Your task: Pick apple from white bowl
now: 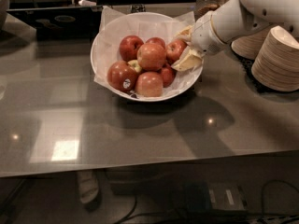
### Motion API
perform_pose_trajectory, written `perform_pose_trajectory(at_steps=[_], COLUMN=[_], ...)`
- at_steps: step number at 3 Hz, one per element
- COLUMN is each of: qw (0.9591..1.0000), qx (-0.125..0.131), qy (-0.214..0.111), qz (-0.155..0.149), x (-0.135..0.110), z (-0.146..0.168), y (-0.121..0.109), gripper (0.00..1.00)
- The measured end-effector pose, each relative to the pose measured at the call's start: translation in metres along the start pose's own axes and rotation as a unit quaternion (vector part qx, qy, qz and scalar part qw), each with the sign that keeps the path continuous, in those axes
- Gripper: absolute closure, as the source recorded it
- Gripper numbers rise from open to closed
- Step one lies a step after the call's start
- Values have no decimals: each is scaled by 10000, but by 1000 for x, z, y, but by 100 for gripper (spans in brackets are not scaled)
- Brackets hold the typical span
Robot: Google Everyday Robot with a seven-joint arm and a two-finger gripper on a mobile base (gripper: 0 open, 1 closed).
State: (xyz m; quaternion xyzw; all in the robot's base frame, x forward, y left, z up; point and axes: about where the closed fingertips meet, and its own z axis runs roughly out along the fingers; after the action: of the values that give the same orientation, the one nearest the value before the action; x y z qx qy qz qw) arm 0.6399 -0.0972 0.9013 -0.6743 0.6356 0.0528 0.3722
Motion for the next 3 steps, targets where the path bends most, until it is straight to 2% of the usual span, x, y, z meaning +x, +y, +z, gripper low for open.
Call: perform_pose_trajectory(at_steps=[2, 3], qw=[9996, 9989], qx=[-8, 137], qy=[-273, -450], qz=[35, -28], x=[-9, -20], z=[-8, -26], y=[-3, -10], gripper=[100, 100])
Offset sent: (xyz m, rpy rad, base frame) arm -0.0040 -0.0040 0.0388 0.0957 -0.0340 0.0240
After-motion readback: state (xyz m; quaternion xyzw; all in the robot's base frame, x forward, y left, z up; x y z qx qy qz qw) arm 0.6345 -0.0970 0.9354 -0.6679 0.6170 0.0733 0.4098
